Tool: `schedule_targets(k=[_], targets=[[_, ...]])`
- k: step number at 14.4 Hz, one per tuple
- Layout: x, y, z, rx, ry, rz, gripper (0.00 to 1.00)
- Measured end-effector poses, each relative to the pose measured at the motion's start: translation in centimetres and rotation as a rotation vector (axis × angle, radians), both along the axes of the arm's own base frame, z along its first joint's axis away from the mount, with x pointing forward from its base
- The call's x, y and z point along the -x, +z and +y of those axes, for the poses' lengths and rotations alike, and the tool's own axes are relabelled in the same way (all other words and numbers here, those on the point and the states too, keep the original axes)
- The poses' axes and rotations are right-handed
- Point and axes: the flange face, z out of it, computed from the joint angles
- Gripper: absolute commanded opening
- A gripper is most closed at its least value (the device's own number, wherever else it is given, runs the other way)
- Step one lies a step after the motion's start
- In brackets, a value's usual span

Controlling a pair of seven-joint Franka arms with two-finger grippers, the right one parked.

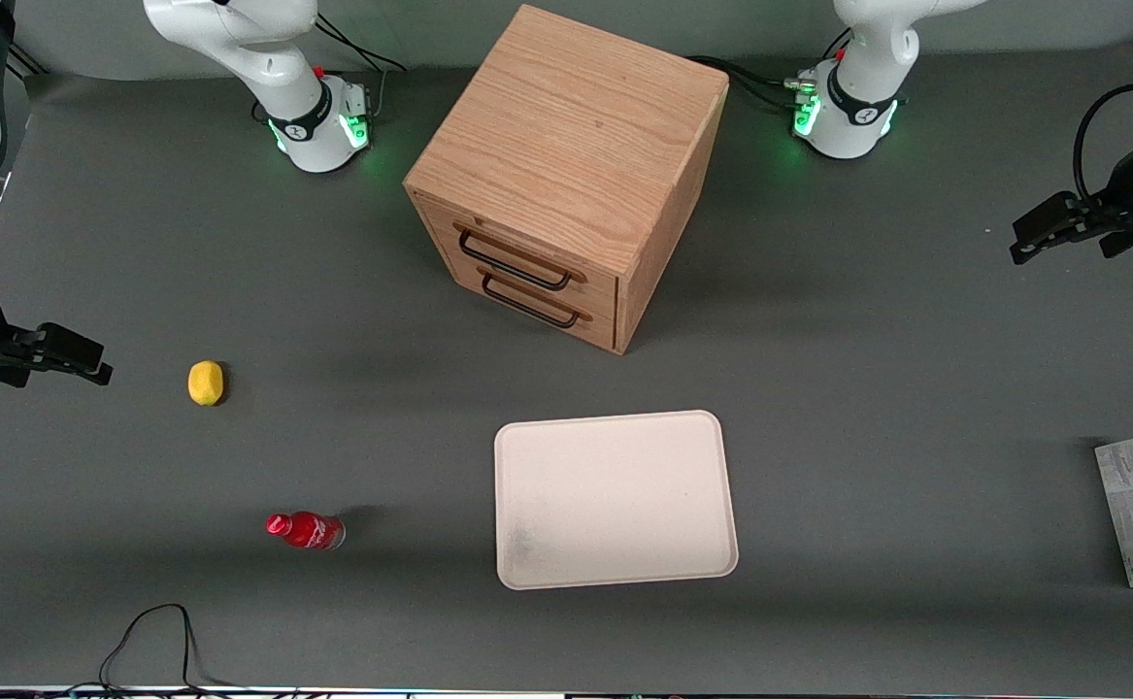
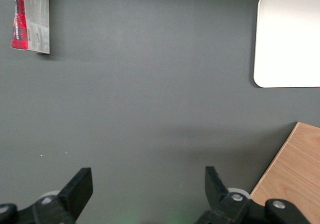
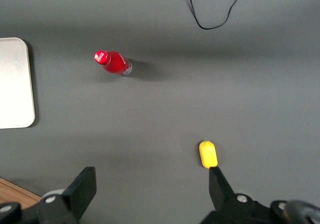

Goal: Place red cookie box on tray
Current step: 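Move the left gripper toward the red-and-white cookie box, then lower the open left gripper around the cookie box and close it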

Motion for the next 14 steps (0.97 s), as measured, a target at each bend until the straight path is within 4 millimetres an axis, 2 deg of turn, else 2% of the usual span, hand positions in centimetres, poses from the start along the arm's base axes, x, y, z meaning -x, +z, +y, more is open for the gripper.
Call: schedule_targets(k=[5,8,9,14], targets=[[-0.1,0.0,0.1,-0.007,-0.001,-0.004,1.00],[-1.4,-0.9,1.7,-0.056,-0.033,-0.040,1.00],[-2.3,-1.8,3.1,-0.063,-0.040,-0.047,1.00],[-7.6,-8.4,14.0,-0.055,0.056,-0.014,1.00]])
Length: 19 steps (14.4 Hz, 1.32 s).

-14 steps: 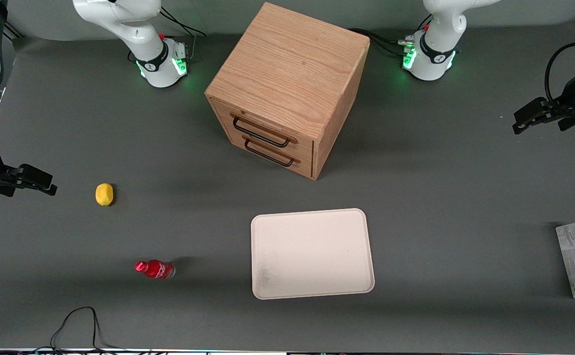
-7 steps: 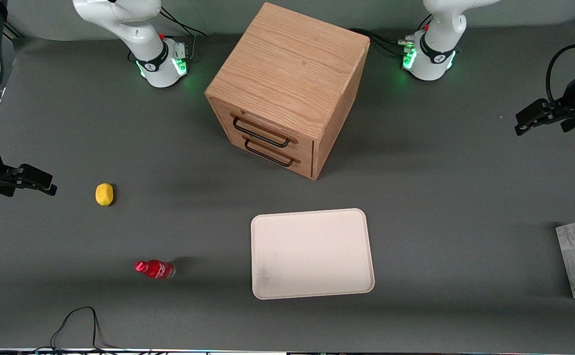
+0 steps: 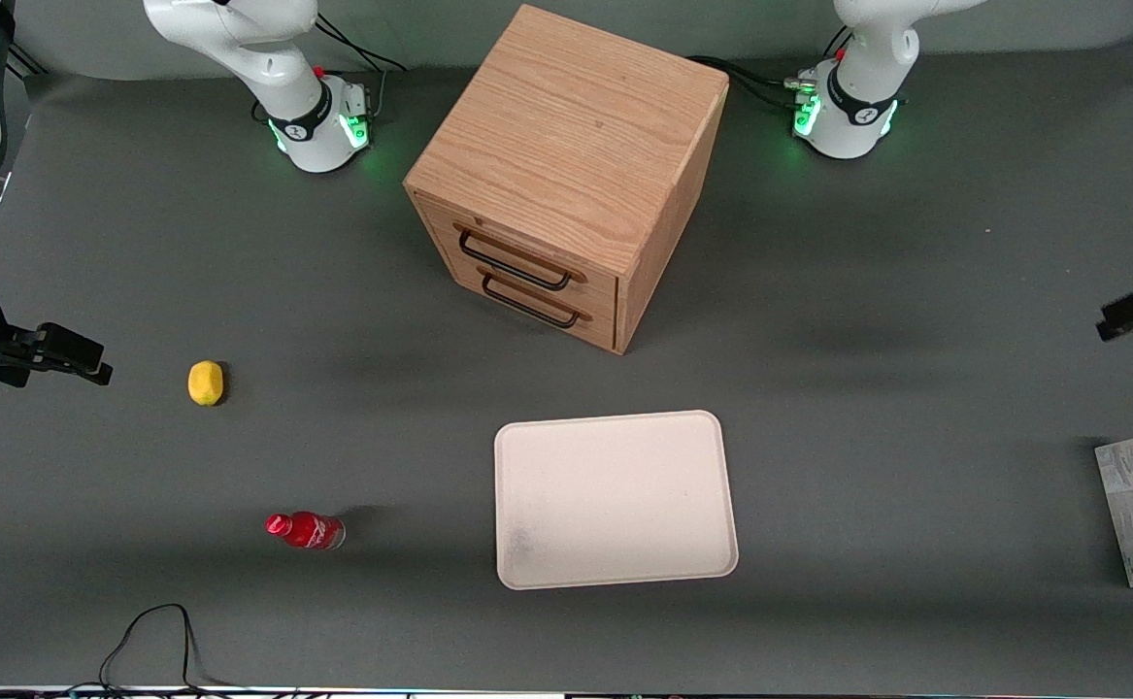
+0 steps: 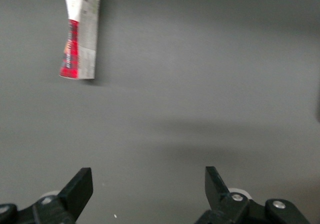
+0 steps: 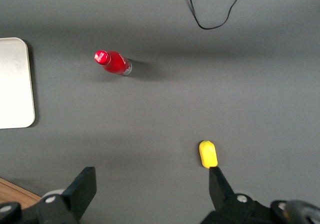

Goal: Place red cookie box on tray
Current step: 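Lower the open left gripper around the cookie box and close it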

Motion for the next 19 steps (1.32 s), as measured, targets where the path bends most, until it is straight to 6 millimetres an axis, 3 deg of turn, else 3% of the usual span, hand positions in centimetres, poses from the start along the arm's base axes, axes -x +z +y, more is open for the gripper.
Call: schedule_targets(k=[4,8,12,16,17,18,19], targets=[[-5.8,-6.5,7.2,-0.042,-0.047,-0.027,1.00],[-9.9,-13.9,12.7,0.001,-0.063,-0.041,0.99],[-11.5,-20.1,16.0,-0.033,-0.106,-0.075,0.99],[-11.5,-25.8,18.2,-0.062,-0.174,-0.073,0.95],[-11.4,-27.0,18.5,-0.066,-0.183,-0.071,0.79],[-11.4,-28.1,18.7,-0.067,-0.186,-0.068,0.22],[-11.3,-29.0,18.8,-0.065,-0.186,-0.060,0.00]])
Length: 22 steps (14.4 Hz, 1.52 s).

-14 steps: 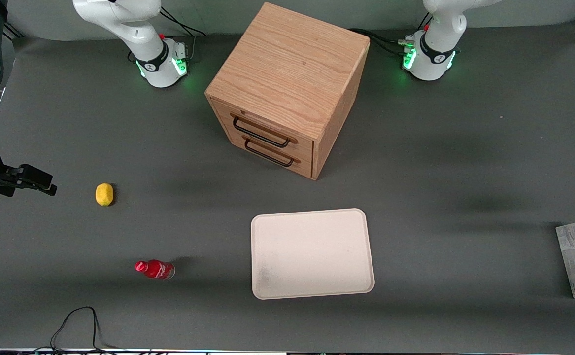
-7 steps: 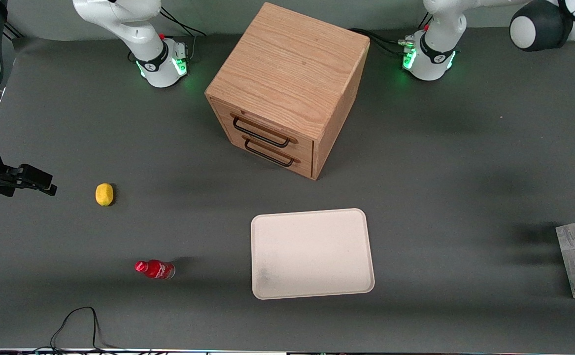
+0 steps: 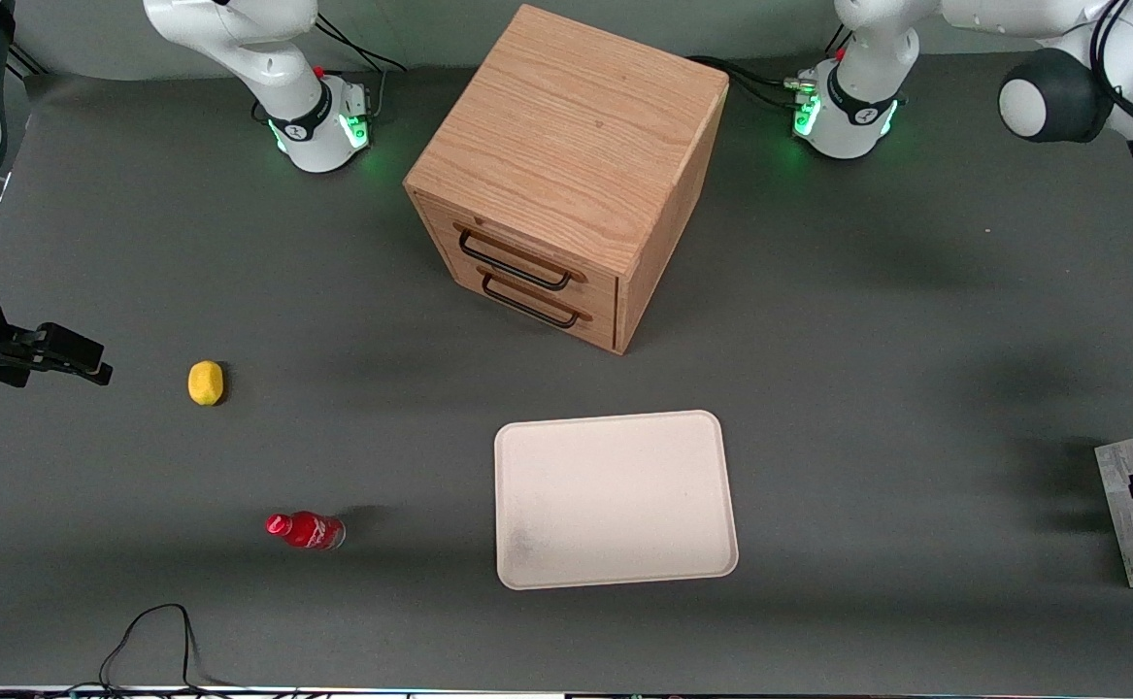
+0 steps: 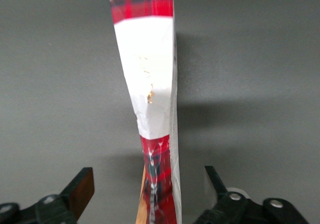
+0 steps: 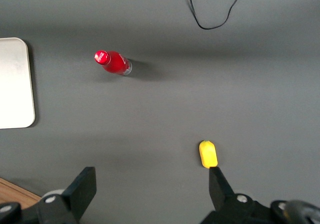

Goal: Place red cookie box on tray
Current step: 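Lower the open left gripper around the cookie box and close it, then lift the cookie box and carry it over the white tray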

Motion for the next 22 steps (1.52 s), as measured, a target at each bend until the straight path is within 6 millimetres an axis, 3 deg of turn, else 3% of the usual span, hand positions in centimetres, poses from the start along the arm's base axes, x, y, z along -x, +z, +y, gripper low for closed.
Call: schedule_targets(k=[2,10,13,15,17,20,22], targets=[[0.0,-0.9,-0.2,0.005,-0.003,0.012,0.00],[-0.2,-0.7,-0.6,0.006,-0.011,0.012,0.00],[-0.3,1.0,-1.5,0.032,-0.017,0.052,0.00],[-0.5,5.5,-3.2,0.061,-0.033,0.081,0.00],[-0.4,12.3,-6.4,0.092,-0.068,0.095,0.00],[0.7,23.1,-14.7,0.137,-0.159,0.096,0.00],[1.8,27.7,-21.5,0.189,-0.156,0.111,0.00]])
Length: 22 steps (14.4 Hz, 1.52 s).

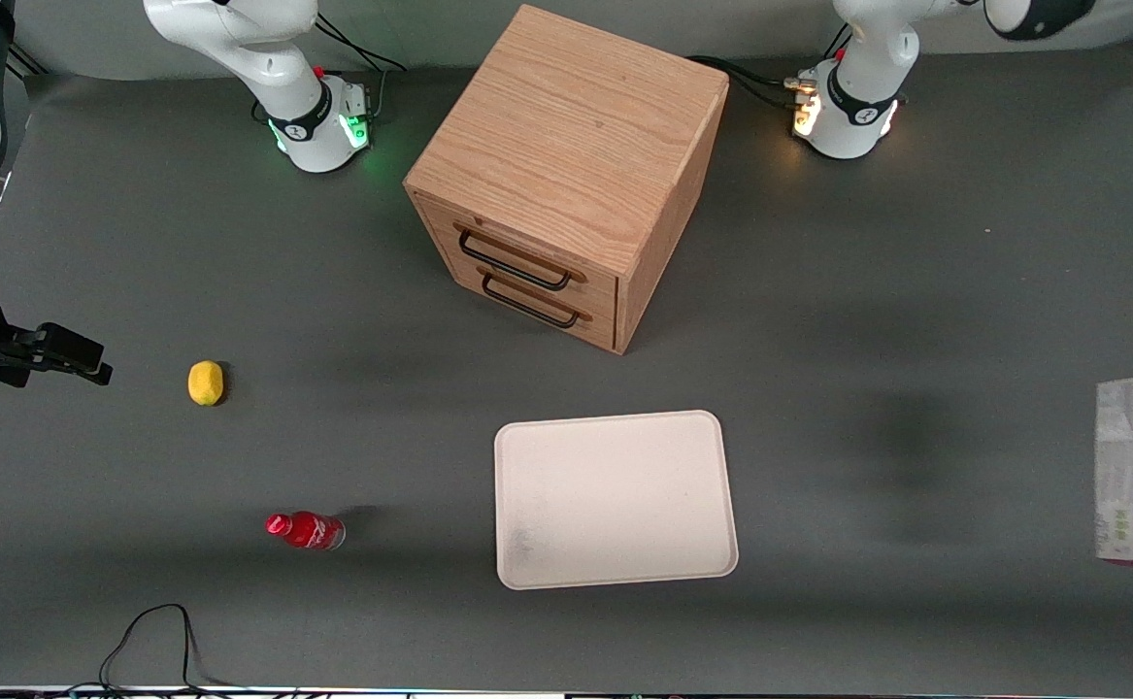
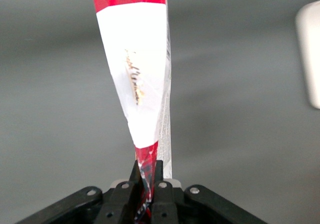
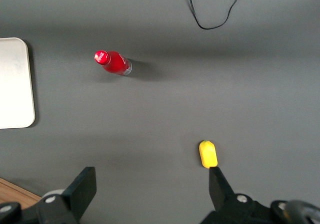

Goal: Place red cookie box on tray
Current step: 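Lift the cookie box and carry it over the white tray, then lower the box onto the tray and open the left gripper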

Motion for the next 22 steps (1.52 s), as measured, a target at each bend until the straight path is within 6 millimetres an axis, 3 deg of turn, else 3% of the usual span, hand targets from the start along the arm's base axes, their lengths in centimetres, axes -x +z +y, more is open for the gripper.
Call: schedule_targets(k=[3,7,9,11,14,18,20,22], targets=[[1.0,2.8,-10.9,0.052,0.051,0.035,0.00],[2.2,2.5,-27.2,0.020,0.143,0.000,0.00],[2.7,0.5,-34.1,0.017,0.184,-0.043,0.00],[2.7,-3.4,-39.1,0.010,0.211,-0.062,0.00],[2.0,-11.5,-43.1,-0.023,0.227,-0.059,0.00],[0.8,-21.1,-44.4,-0.014,0.210,-0.072,0.00],[0.9,-24.5,-44.5,-0.024,0.200,-0.076,0.00],[0.9,-25.9,-44.2,-0.035,0.201,-0.070,0.00]])
